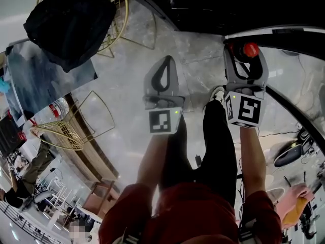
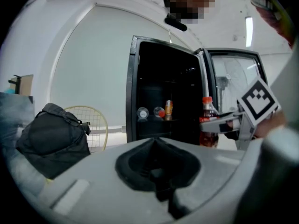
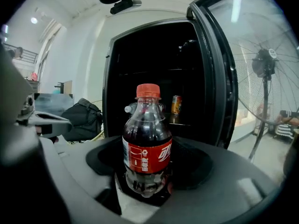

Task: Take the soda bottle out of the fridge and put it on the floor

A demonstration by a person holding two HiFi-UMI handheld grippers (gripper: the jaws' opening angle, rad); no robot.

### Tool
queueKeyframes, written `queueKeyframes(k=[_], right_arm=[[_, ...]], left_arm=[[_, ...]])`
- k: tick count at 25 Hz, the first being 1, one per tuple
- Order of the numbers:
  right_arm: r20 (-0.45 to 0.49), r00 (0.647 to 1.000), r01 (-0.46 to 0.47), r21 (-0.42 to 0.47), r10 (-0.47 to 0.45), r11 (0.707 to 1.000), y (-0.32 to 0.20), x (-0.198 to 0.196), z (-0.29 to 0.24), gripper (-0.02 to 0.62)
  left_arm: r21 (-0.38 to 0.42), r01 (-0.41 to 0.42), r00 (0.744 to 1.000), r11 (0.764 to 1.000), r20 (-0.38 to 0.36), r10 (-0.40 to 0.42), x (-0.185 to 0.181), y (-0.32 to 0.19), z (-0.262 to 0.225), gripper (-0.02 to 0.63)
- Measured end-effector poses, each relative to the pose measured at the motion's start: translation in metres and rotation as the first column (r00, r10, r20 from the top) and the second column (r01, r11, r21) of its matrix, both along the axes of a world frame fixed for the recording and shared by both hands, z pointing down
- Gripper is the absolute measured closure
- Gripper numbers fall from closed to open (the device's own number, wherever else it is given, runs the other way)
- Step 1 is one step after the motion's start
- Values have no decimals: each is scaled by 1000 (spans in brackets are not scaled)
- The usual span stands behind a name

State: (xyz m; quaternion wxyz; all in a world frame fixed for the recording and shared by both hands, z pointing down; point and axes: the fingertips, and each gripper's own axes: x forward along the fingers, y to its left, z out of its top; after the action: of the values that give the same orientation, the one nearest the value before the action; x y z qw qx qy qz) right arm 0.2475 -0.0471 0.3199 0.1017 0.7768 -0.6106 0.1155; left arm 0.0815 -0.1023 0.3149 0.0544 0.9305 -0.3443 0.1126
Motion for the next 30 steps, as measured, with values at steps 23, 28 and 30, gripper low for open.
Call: queueKeyframes(k=[23, 28, 30], right_arm=[[133, 990, 57, -115, -41, 992, 38, -70, 62, 293], [140, 980, 156, -111, -140, 982, 27, -91, 67, 293], [146, 971, 207, -116, -190, 971, 27, -99, 70, 293]], left_arm=[[-42, 85, 995, 995, 54, -83, -56, 19, 32, 606], [-51, 168, 985, 985, 55, -165, -78, 25, 36, 606], [-33, 202, 978, 979, 64, -199, -88, 30, 36, 606]])
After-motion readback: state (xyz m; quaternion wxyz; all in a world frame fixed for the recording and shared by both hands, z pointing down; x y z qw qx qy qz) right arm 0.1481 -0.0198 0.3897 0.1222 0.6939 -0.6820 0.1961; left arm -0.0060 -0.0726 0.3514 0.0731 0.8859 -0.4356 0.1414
